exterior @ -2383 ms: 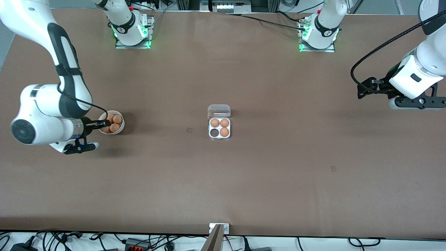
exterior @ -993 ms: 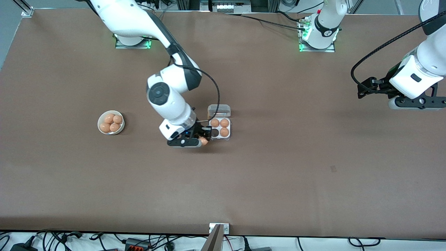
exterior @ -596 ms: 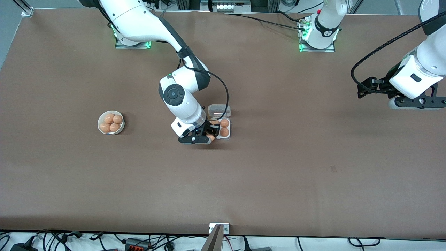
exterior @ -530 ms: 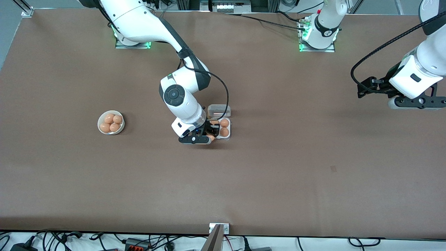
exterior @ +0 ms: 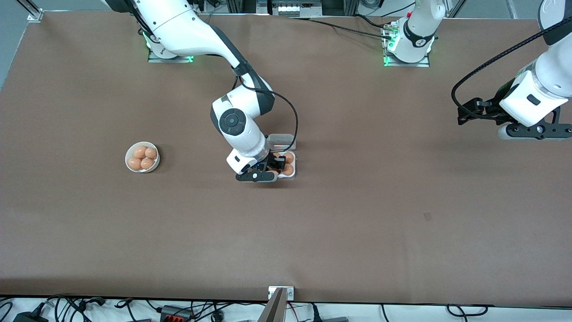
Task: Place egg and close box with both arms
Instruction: 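Lower the egg into the empty slot and open the right gripper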
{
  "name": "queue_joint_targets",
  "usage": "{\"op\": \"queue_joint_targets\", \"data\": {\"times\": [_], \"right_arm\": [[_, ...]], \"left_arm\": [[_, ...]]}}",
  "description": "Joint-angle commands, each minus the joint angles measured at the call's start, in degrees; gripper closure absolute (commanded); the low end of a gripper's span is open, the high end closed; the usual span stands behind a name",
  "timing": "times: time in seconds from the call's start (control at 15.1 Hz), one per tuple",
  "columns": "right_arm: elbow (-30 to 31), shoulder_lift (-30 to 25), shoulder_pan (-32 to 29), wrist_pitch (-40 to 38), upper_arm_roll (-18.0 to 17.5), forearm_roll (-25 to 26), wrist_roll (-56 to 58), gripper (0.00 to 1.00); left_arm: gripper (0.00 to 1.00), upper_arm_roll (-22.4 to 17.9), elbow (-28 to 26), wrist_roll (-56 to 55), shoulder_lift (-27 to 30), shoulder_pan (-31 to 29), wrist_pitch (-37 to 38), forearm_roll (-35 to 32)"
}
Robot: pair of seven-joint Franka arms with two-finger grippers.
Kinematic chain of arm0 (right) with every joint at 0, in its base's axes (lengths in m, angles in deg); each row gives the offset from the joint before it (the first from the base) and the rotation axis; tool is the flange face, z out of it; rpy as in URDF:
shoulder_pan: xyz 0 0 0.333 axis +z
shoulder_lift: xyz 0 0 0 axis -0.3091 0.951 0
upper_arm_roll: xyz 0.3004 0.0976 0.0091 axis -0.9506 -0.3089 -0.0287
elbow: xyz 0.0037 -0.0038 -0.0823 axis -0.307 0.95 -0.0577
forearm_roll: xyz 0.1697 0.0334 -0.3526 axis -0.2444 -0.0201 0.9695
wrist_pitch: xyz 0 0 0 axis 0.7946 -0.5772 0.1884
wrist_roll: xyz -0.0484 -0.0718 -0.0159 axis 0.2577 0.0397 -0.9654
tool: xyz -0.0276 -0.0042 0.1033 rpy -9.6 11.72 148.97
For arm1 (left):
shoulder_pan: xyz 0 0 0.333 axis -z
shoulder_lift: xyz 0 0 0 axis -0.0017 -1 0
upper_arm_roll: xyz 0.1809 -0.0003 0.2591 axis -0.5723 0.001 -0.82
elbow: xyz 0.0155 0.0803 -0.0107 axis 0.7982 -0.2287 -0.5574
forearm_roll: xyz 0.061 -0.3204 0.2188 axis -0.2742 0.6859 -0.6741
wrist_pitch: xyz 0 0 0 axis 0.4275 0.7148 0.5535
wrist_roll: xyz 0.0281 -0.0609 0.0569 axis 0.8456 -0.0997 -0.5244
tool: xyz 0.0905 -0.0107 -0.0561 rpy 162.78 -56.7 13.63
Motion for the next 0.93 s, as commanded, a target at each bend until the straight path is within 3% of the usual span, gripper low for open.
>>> {"op": "queue_joint_targets", "data": {"times": [0.0,0.4,0.46,0.6,0.86], "right_arm": [[-0.22,0.51,0.75,0.27,0.78,1.51,-0.75,0.88],[0.40,0.42,1.71,0.09,1.30,1.69,-0.66,0.84],[0.57,0.42,1.89,0.00,1.30,2.04,-0.57,0.75],[0.92,0.42,2.07,-0.17,1.39,2.39,-0.66,0.00],[0.05,-0.81,2.07,-4.03,2.53,2.30,-0.57,0.00]], "left_arm": [[0.00,0.08,-0.25,0.49,0.61,-0.54,0.57,0.88],[0.00,0.08,-0.16,0.49,0.34,-0.54,1.01,0.97],[0.00,0.08,-0.16,0.49,0.34,-0.54,1.18,0.97],[0.00,0.08,-0.16,0.49,0.34,-0.54,1.18,0.97],[0.00,0.08,-0.25,0.49,0.34,-0.54,1.27,0.97]]}}
